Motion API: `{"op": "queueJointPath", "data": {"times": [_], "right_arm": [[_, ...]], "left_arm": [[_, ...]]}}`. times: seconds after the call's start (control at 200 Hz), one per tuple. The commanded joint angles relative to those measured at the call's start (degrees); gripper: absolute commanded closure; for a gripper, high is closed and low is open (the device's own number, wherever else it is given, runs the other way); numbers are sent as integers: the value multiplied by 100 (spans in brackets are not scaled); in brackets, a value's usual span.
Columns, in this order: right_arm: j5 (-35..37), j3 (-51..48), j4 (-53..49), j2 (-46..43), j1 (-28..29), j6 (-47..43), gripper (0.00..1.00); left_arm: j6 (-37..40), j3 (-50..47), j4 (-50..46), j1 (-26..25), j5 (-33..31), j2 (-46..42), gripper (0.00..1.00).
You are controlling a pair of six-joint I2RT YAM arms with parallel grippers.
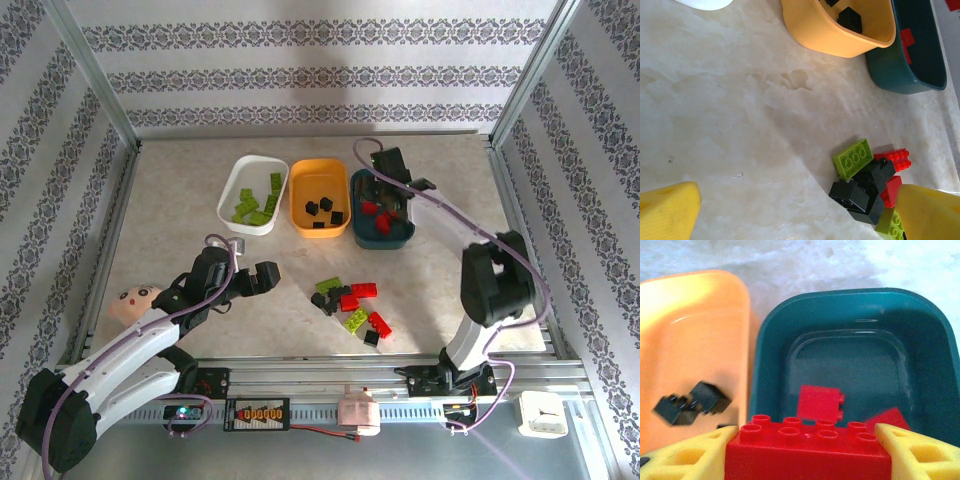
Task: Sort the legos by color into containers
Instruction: Place the lego in the container.
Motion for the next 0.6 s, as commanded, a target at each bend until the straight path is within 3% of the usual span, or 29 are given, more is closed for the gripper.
{"op": "queueJointPath", "data": {"times": [0.0, 0.18, 0.31, 0.425, 0.595], "right_arm": [[189, 556, -308, 580, -152, -93, 50], [140, 1142, -506, 1261, -374, 134, 47], [26, 1520, -738, 1547, -445, 173, 36], [-10, 1570, -760, 1474, -441, 98, 26], [-104, 1235, -637, 1009, -420, 81, 23]], "left_arm": [[4, 36, 178, -38, 100, 71, 0], [28, 85, 130, -31, 160, 172, 0], [21, 57, 137, -34, 181, 180, 0], [55, 80, 117, -32, 195, 179, 1], [180, 180, 30, -37, 240, 206, 0]]}}
